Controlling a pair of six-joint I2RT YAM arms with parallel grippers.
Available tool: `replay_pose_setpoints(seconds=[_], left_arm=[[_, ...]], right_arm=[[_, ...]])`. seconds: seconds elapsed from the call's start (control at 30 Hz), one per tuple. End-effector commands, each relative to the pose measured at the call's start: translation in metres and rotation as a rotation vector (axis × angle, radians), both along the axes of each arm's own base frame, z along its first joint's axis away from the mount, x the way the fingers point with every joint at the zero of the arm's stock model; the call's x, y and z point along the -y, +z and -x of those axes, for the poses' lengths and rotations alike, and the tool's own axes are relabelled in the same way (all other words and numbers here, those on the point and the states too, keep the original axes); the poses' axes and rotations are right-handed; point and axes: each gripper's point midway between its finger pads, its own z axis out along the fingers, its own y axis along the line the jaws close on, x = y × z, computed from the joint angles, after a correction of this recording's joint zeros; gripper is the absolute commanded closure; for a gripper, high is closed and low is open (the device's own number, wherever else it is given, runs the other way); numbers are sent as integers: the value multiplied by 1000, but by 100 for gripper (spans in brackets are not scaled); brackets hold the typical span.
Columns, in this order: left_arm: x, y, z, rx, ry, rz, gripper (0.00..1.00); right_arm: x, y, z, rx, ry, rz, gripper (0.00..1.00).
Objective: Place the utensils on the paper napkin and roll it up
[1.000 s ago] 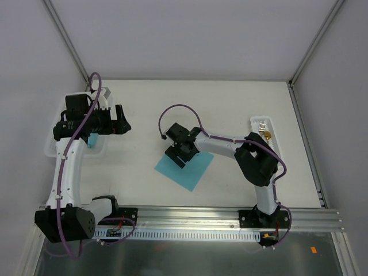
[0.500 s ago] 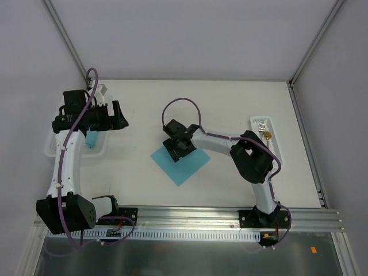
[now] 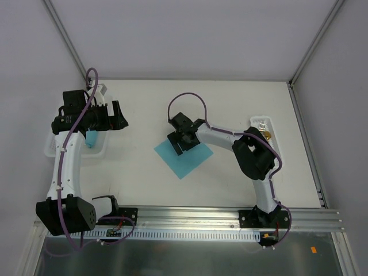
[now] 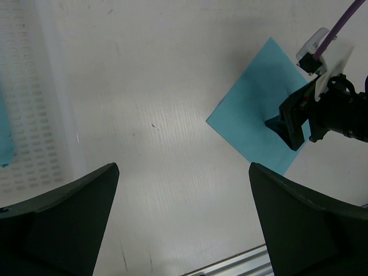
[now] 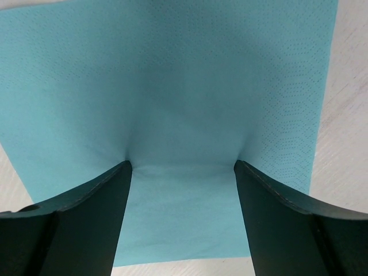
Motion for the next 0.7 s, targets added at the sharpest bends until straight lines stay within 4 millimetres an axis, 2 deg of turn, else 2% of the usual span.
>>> replay_pose_setpoints(seconds=[0.0, 0.2, 0.47, 0.67], left_arm=[[2, 25, 4, 84, -26, -8, 1], [2, 28, 7, 103, -32, -21, 1], [2, 34, 10, 127, -32, -30, 1], [4, 36, 10, 130, -38, -16, 1]], right_arm=[[21, -18, 2, -20, 77, 112, 24], [28, -16, 1, -28, 99, 121, 24], [45, -13, 14, -40, 104, 135, 24], [50, -13, 16, -32, 106, 142, 23]])
